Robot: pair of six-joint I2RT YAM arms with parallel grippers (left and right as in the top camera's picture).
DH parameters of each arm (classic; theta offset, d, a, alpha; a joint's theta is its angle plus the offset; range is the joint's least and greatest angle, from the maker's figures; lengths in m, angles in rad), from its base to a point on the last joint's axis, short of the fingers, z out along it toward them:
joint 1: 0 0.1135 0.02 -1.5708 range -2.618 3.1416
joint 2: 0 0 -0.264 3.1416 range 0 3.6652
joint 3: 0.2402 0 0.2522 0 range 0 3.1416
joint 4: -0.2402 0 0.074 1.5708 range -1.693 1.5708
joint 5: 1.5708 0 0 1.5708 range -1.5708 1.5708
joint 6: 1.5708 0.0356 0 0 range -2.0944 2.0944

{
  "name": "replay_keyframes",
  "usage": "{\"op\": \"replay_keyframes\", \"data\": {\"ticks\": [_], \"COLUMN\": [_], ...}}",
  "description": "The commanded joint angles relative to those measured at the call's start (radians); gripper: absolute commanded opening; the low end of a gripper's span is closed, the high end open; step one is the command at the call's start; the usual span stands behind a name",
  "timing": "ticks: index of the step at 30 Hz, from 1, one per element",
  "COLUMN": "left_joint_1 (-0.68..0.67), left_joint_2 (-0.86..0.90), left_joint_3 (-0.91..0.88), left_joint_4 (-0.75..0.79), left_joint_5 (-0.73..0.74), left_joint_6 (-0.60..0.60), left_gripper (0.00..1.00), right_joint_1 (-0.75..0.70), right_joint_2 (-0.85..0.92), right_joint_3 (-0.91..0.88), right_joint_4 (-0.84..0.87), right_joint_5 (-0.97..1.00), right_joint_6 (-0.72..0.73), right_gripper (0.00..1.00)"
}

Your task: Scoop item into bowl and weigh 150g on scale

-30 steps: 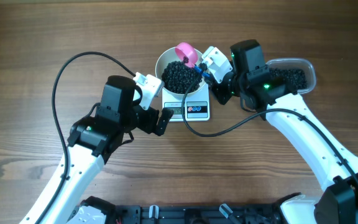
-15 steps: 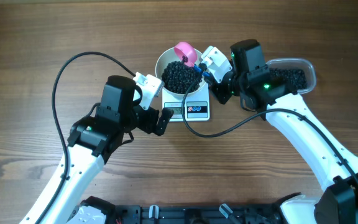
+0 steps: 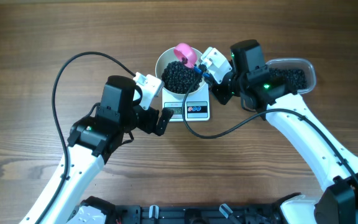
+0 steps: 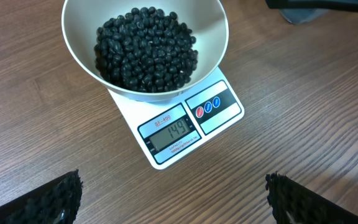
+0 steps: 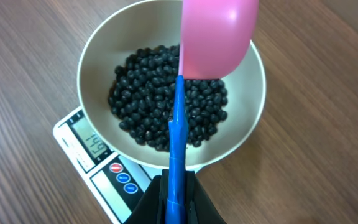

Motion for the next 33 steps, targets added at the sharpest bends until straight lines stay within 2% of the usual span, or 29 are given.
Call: {"op": "replay_keyframes", "data": {"ticks": [1, 14, 33], "left_joint_1": [-0.003, -0.003, -0.003], "left_joint_2": [0.008, 0.008, 0.008], "left_joint_3": [-0.005, -0.005, -0.005], "left_joint_4": [0.0, 0.0, 0.0], "left_joint_5": [0.009, 0.009, 0.009], "left_joint_6": [0.011, 0.011, 0.011], "left_gripper": [1.0, 1.0, 1.0], "right_joint_1": [0.003, 0.002, 0.002], "right_joint_2": [0.01, 0.009, 0.009], "right_joint_3": [-0.002, -0.002, -0.002], "right_joint_4": [-0.008, 0.004, 0.005], "right_joint_5": [0.009, -0.047, -0.046], "right_joint_6": [0.019, 0.108, 0.108], "right_gripper": [0.04, 0.04, 0.04]}}
